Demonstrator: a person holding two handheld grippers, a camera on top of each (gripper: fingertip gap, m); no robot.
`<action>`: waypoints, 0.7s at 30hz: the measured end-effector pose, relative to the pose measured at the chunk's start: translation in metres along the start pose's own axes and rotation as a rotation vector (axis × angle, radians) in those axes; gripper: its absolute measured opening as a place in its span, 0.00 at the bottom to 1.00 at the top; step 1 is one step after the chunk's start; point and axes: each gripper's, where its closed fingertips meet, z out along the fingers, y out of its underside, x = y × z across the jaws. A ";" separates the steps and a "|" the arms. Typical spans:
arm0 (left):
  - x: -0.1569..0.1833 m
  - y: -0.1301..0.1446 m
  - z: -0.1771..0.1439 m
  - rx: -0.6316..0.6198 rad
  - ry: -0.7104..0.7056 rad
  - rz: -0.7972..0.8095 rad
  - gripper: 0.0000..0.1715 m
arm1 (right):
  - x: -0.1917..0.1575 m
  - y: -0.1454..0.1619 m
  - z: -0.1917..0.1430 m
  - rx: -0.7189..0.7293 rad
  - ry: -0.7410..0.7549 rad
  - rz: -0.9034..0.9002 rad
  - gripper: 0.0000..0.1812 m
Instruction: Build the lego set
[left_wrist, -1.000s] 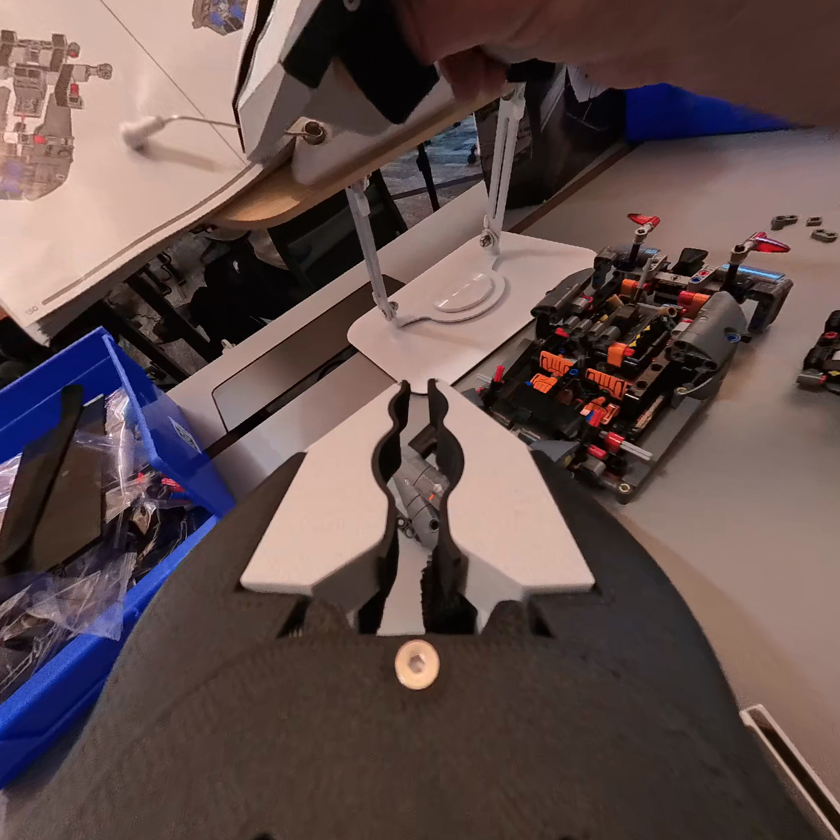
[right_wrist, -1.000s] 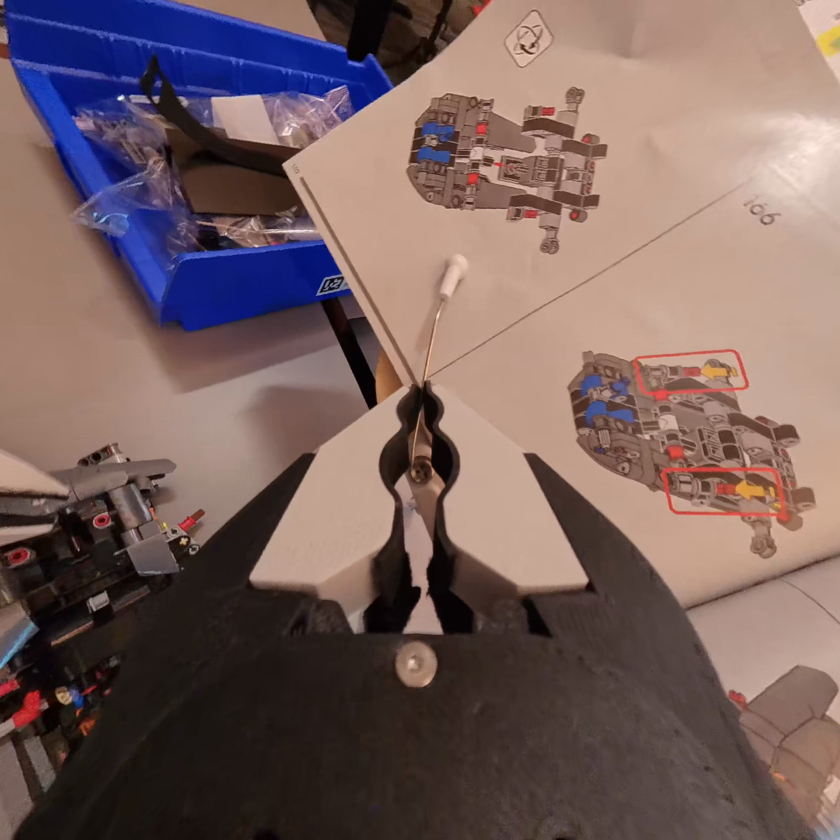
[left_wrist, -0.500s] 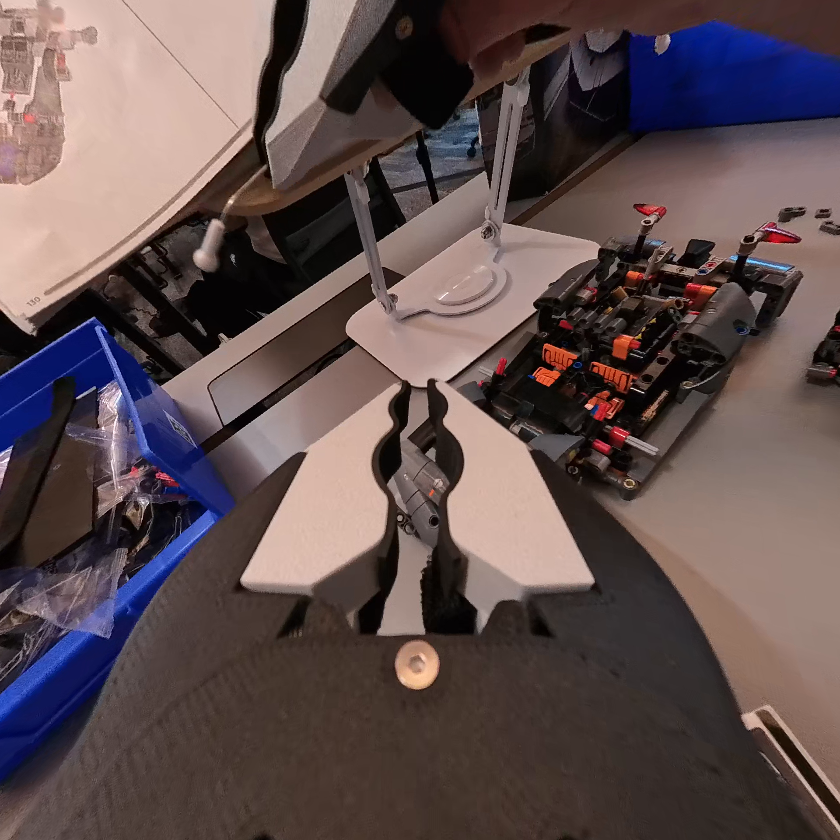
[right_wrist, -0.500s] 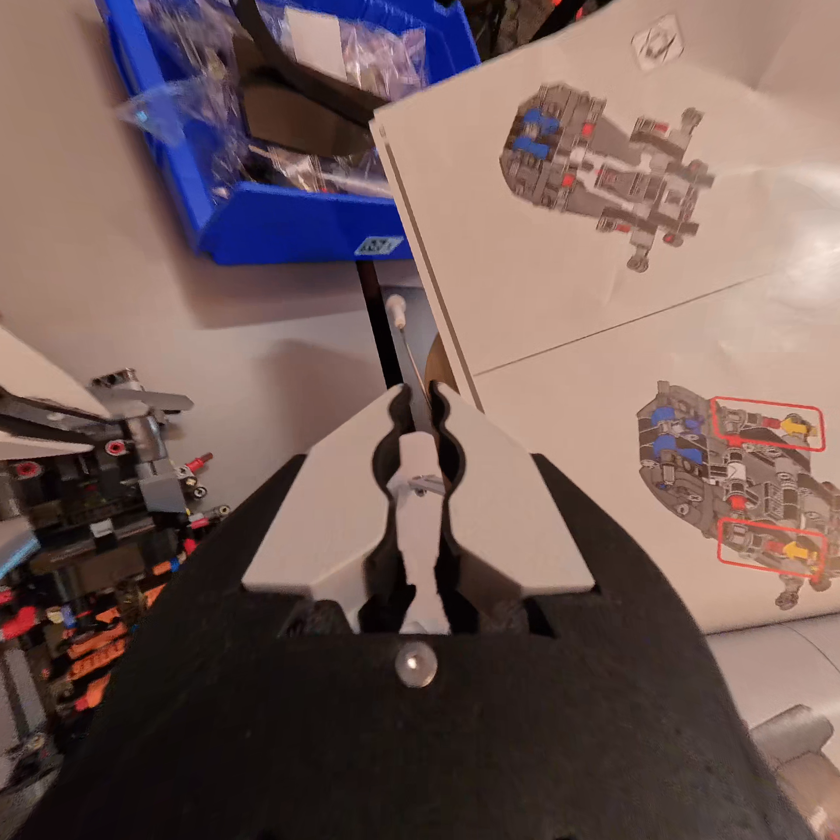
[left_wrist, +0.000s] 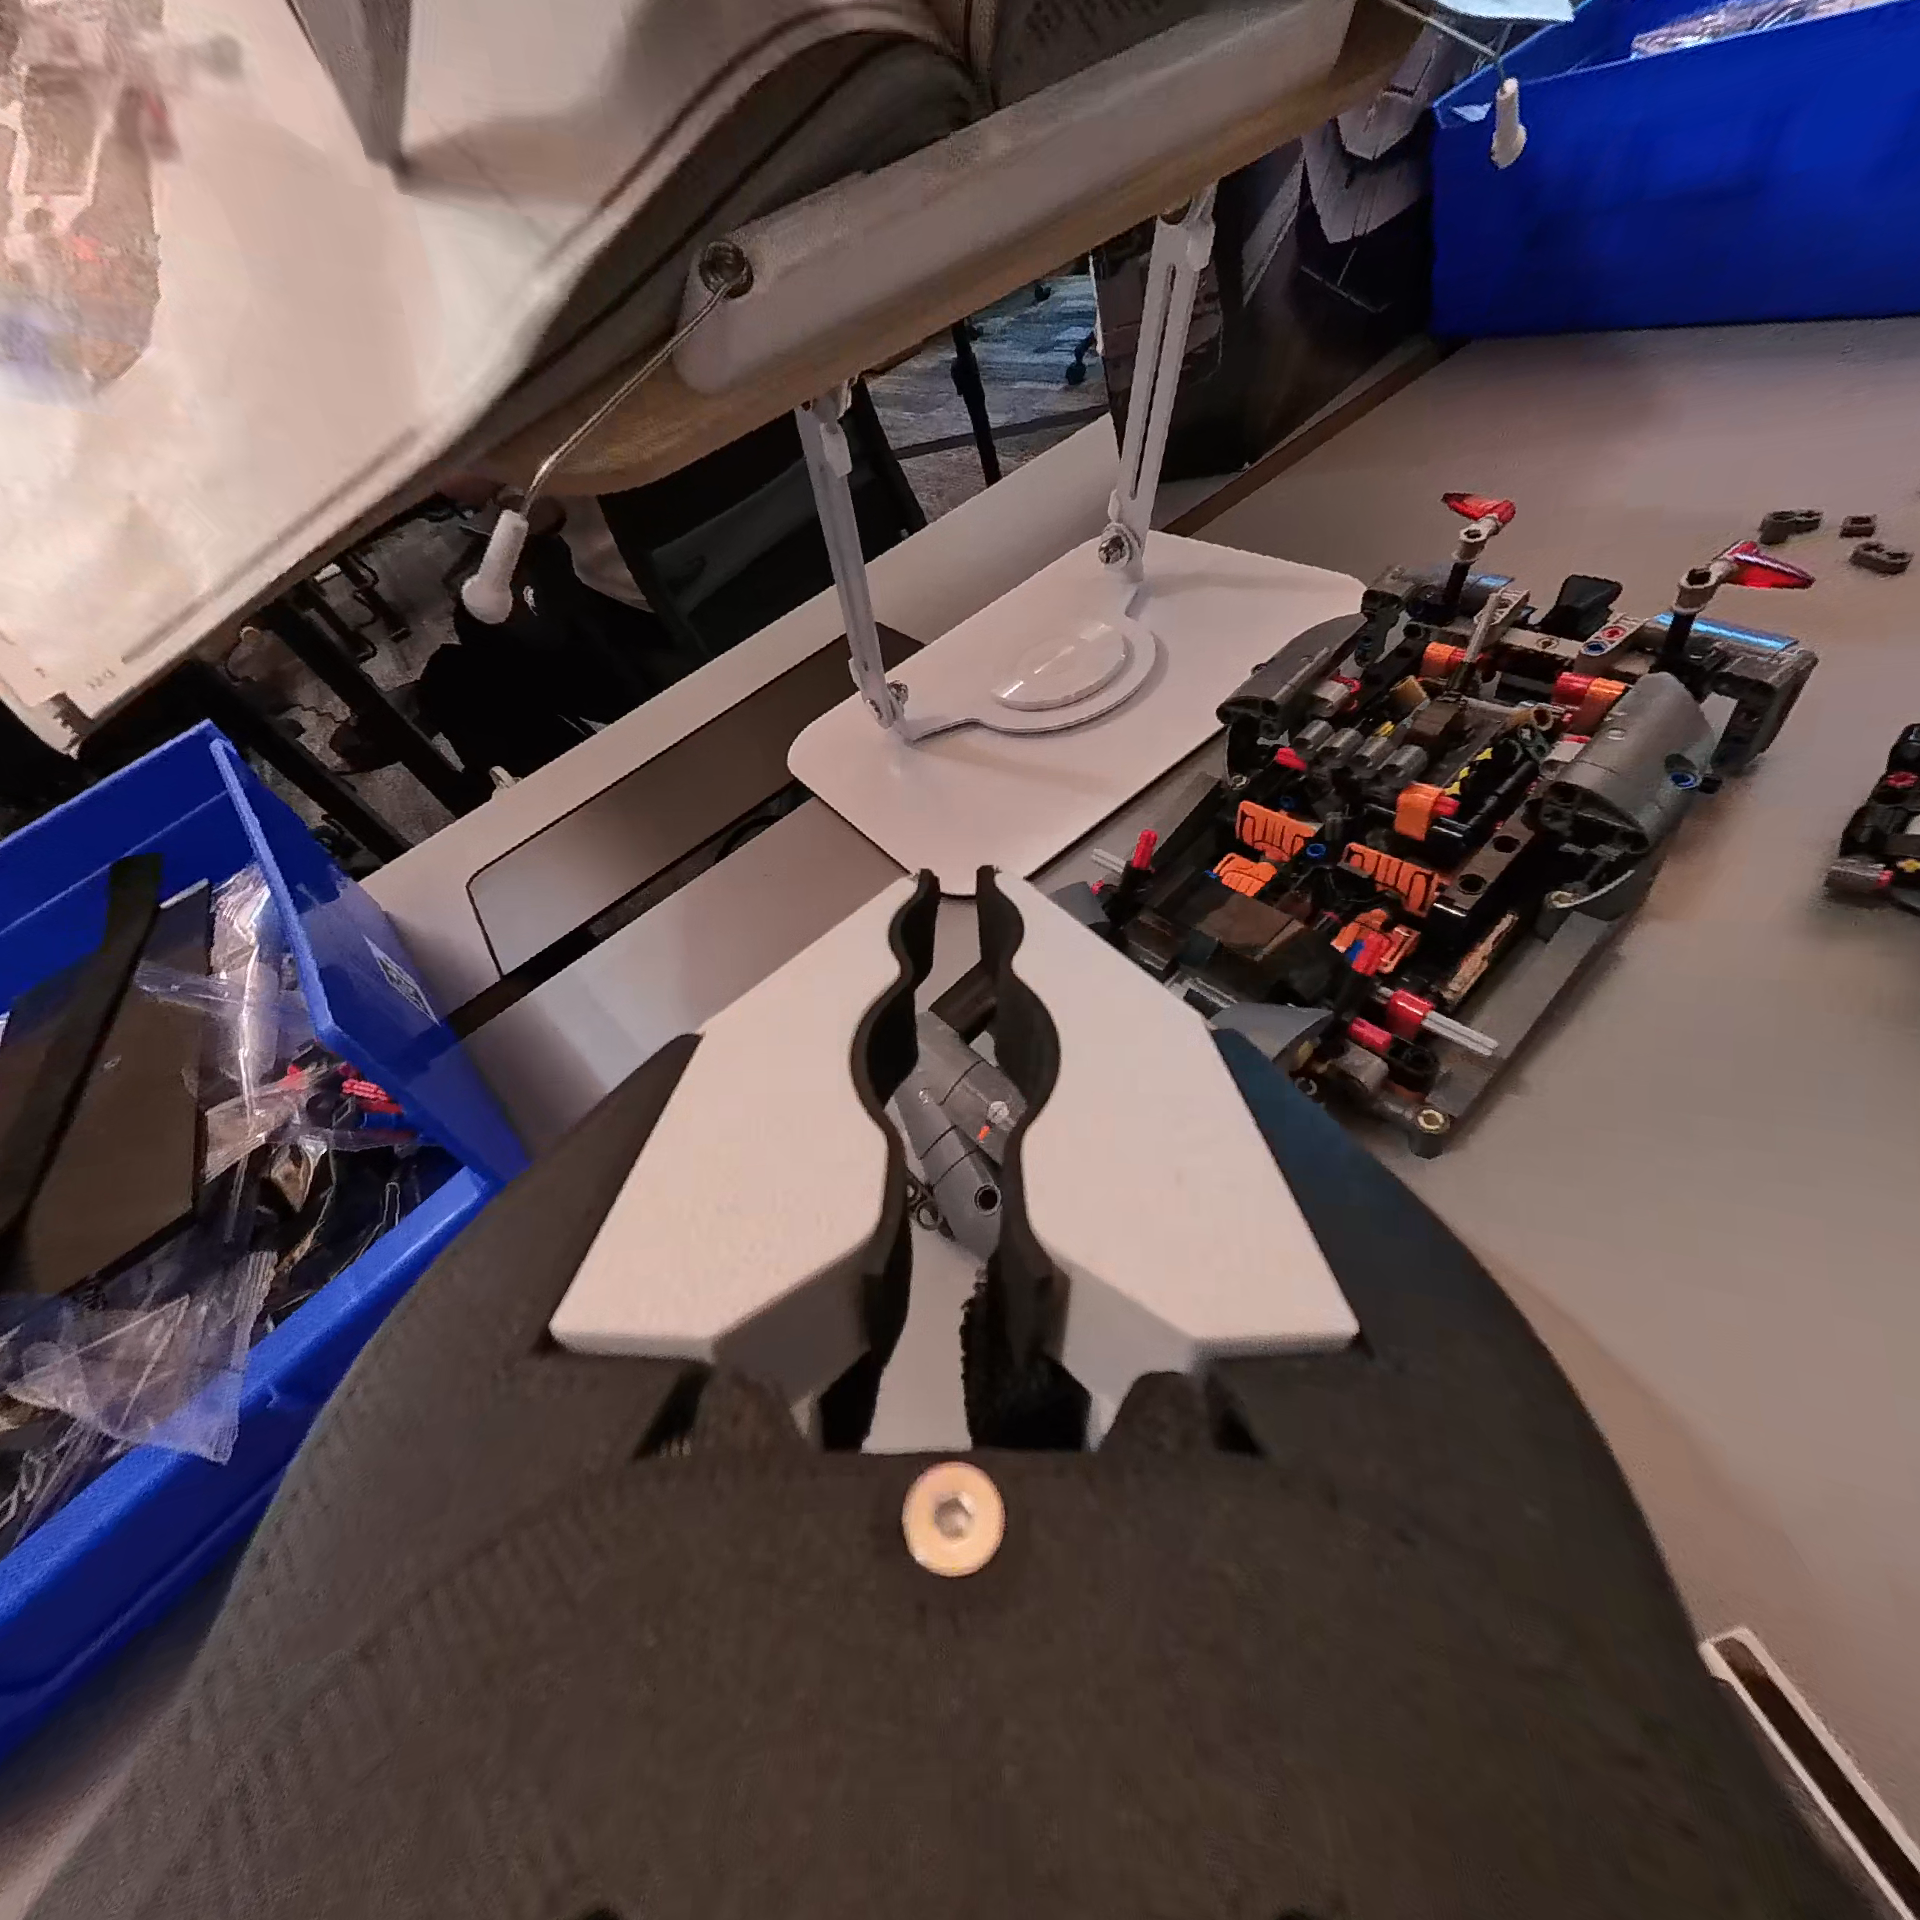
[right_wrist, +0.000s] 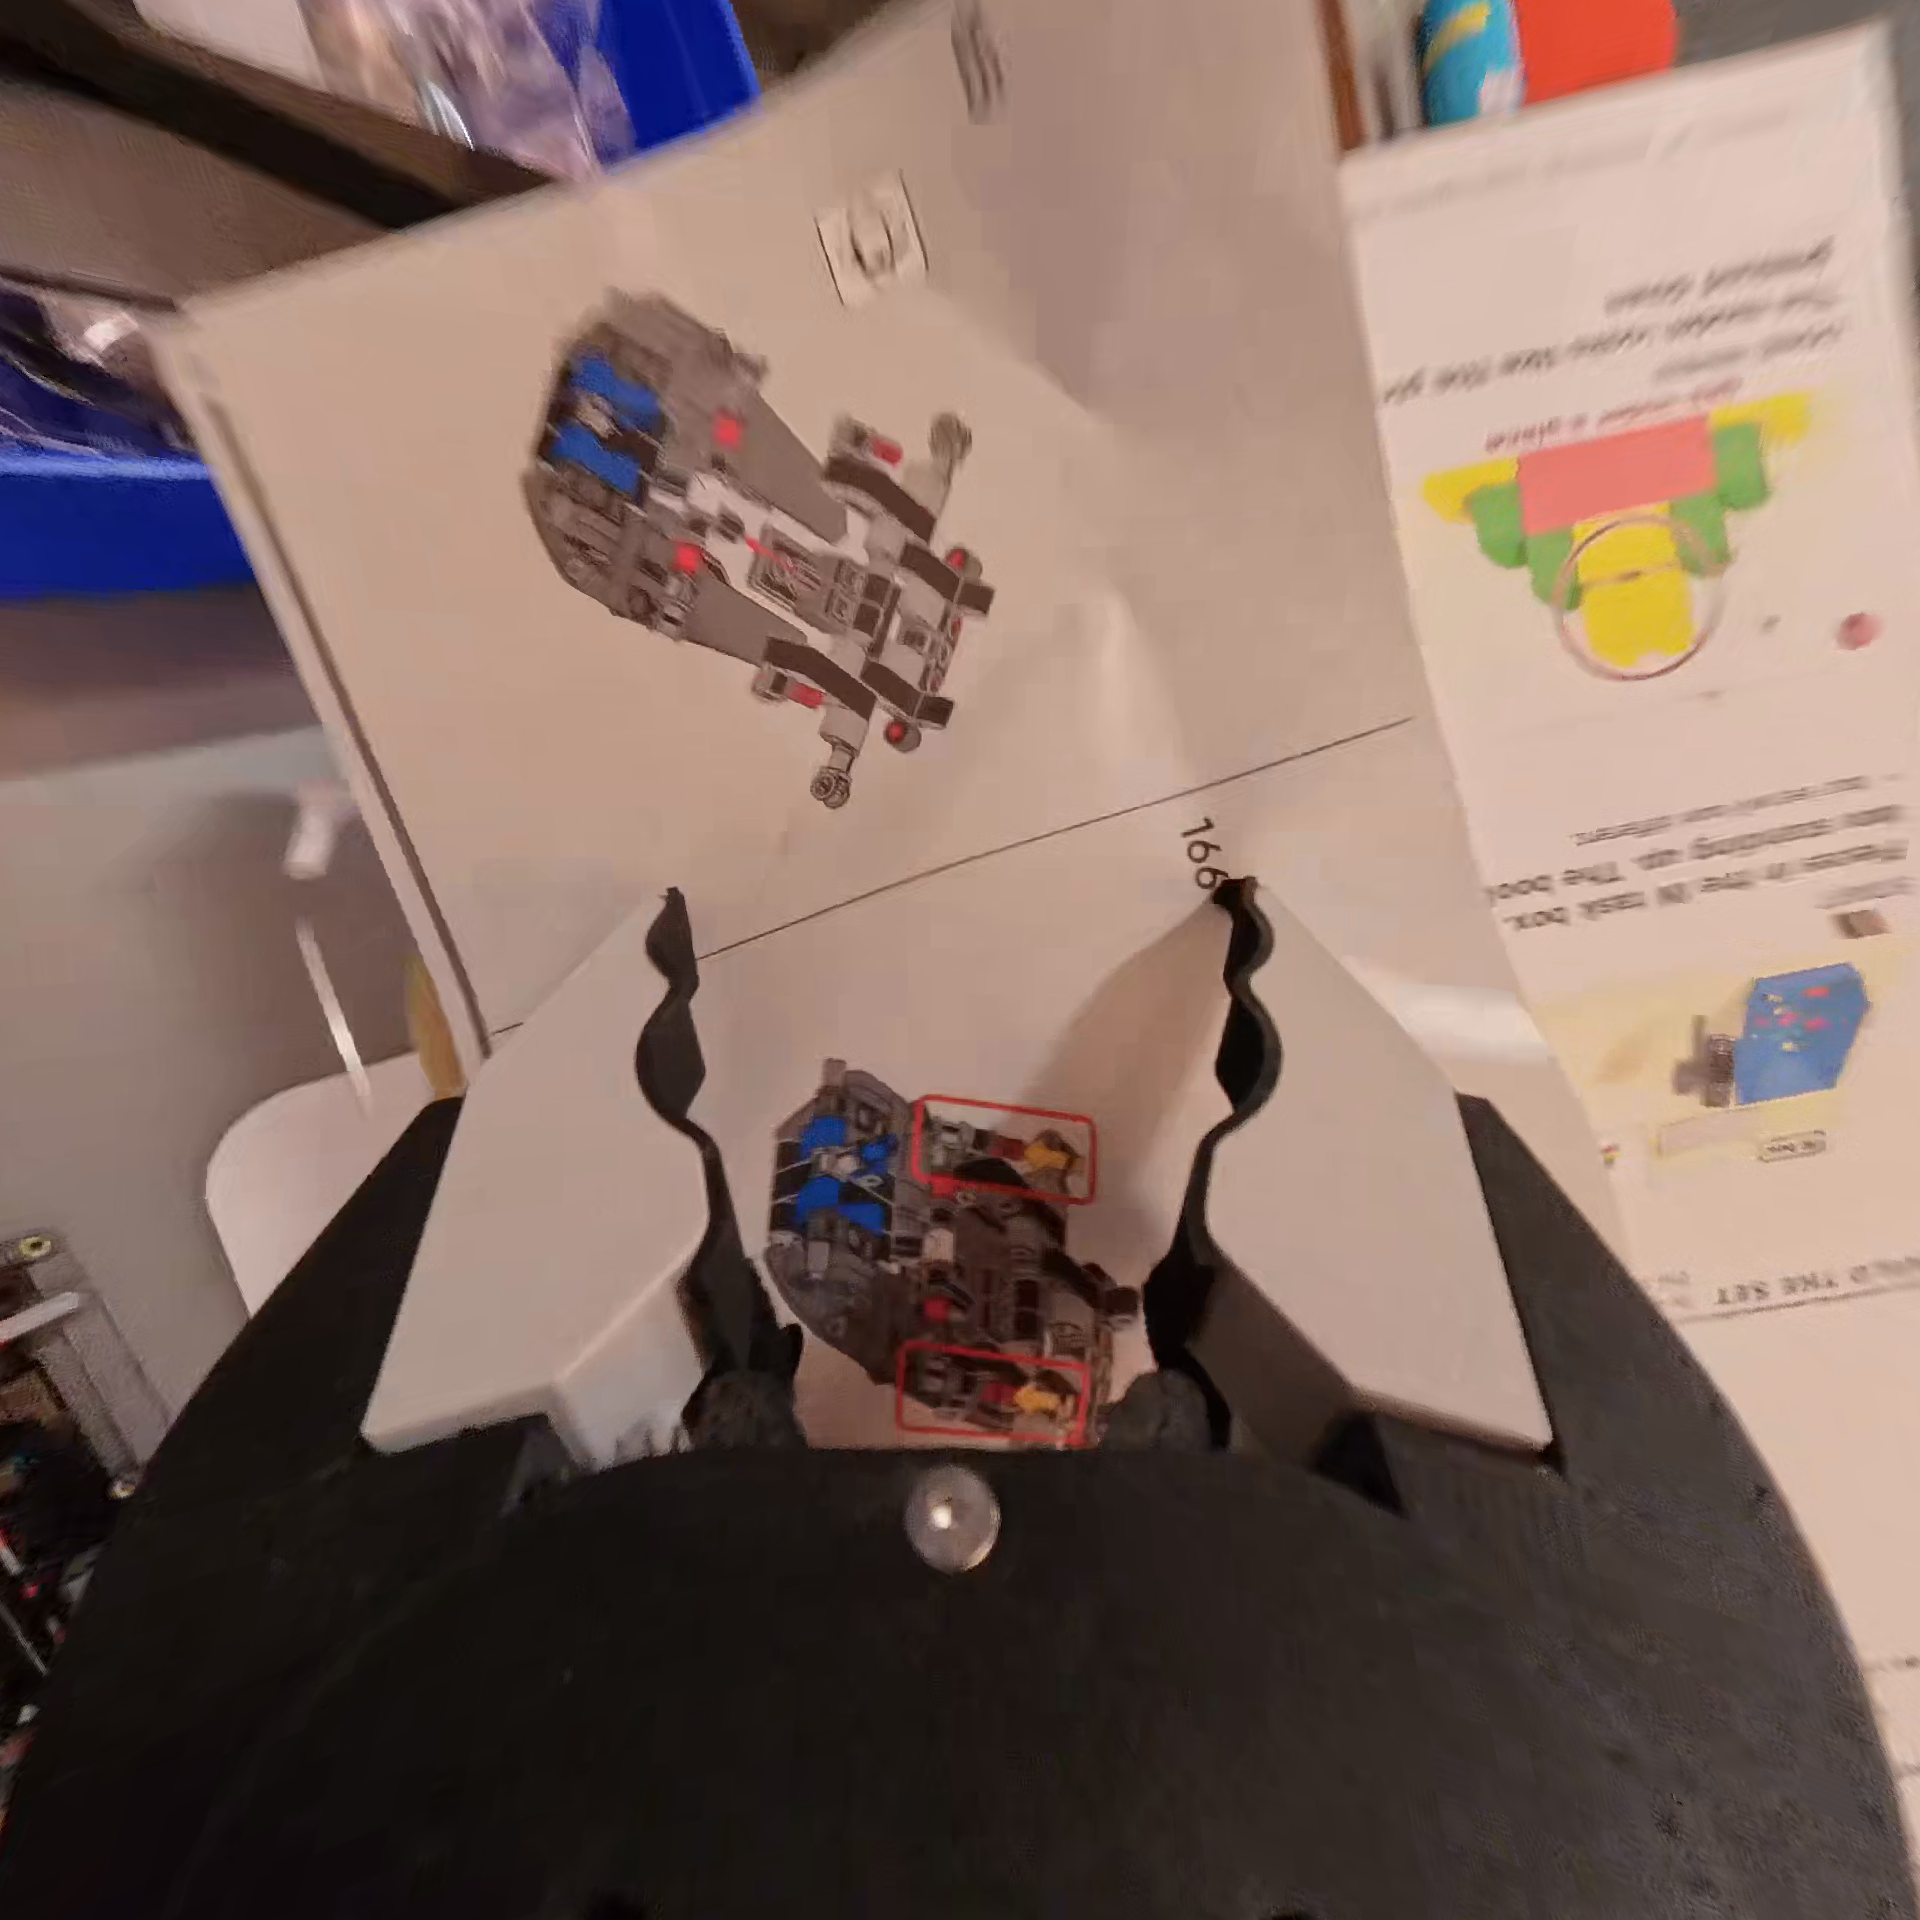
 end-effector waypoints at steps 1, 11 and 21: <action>0.000 0.000 0.000 0.000 -0.002 0.005 0.03 | 0.003 0.004 0.008 -0.020 -0.007 0.000 0.56; -0.002 0.004 0.001 0.001 0.003 -0.024 0.03 | 0.003 0.006 0.006 0.018 -0.018 0.007 0.20; -0.057 -0.029 -0.012 0.066 -0.138 -0.118 0.09 | 0.009 0.029 -0.014 -0.042 -0.049 0.016 0.00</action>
